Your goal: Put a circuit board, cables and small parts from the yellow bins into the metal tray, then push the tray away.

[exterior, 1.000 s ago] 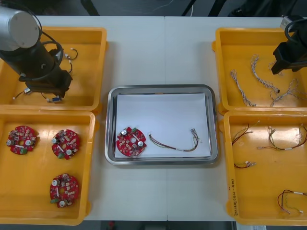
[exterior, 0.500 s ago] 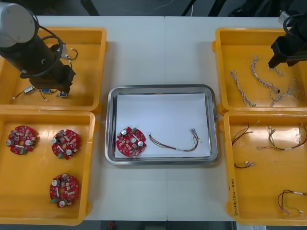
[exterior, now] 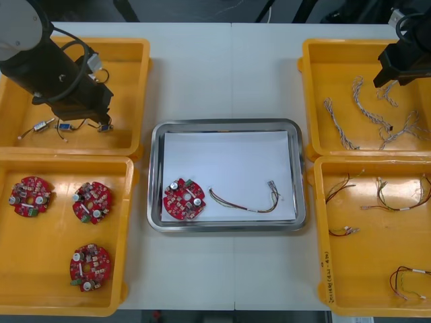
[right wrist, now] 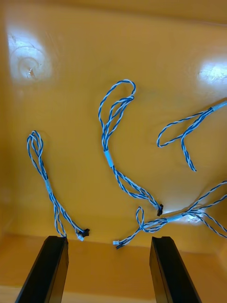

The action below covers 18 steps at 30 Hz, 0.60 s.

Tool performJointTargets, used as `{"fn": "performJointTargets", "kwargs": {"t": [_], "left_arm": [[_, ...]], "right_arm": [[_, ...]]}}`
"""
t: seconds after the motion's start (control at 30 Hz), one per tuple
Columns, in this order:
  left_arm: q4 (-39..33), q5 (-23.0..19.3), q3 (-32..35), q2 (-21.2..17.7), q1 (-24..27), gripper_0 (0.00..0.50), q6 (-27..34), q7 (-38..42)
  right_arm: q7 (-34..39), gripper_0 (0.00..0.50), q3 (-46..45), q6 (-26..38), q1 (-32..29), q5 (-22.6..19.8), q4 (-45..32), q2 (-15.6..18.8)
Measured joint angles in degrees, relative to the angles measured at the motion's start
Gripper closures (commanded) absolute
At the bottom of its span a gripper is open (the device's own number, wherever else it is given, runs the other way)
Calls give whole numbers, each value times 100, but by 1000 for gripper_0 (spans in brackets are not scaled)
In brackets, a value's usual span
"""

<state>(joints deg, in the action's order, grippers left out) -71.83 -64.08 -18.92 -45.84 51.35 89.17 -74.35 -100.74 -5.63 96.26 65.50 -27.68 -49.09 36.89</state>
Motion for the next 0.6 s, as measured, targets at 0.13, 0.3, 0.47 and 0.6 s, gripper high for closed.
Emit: {"fn": "performJointTargets", "kwargs": {"t": [0.13, 0.3, 0.47, 0.6], "left_arm": [[0, 1, 24, 0, 0, 500, -96, 0], [0, 56, 24, 0, 0, 500, -150, 0], [0, 109, 24, 5, 0, 495, -152, 0], [0, 127, 24, 11, 0, 153, -152, 0]], "right_arm": [[-56, 0, 121, -175, 0, 6, 16, 1], [-599, 0, 405, -480, 2, 6, 127, 7], [-1197, 0, 434, -846, 38, 5, 576, 9], [-1476, 0, 434, -1090, 67, 2, 939, 9]]}}
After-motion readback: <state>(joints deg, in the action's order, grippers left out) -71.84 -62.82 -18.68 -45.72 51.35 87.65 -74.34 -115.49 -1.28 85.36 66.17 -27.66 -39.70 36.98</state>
